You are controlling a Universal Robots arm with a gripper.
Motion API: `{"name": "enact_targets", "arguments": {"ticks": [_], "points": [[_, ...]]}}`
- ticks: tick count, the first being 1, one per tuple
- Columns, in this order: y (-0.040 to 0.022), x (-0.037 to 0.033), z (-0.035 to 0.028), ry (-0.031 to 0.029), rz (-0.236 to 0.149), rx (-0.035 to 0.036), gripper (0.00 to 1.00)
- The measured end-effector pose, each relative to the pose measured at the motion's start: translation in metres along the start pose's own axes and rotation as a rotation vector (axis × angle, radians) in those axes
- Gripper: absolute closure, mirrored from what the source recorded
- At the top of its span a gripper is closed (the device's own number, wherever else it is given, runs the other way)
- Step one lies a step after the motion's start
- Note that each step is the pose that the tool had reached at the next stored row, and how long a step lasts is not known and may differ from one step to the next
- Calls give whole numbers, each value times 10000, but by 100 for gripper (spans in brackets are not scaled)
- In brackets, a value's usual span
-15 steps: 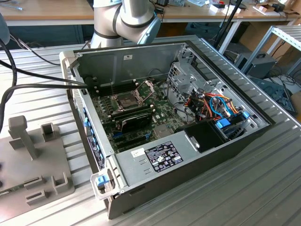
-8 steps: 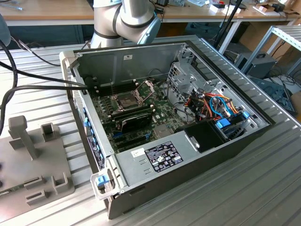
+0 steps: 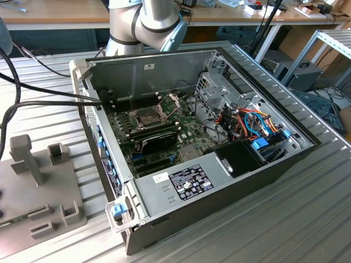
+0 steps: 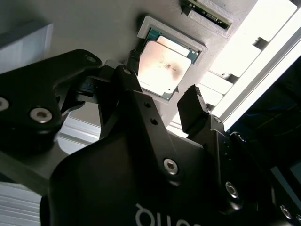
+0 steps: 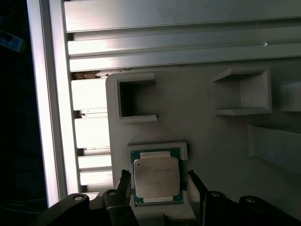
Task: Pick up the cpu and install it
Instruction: 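Pick up the cpu and move it towards the insertion slot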
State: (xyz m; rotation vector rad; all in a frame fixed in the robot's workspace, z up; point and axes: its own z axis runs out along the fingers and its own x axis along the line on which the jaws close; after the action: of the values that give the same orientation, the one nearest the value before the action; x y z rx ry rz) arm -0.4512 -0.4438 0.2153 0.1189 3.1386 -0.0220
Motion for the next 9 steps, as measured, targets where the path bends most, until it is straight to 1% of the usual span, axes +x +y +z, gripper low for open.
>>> {"name": "enact_targets", "arguments": {"ticks": [2, 4, 9], "points": [[-4, -1, 20, 1, -3, 1, 40], [-5, 0, 27, 2, -40, 2, 40], [-4, -1, 59, -2, -309, 0, 40]]}}
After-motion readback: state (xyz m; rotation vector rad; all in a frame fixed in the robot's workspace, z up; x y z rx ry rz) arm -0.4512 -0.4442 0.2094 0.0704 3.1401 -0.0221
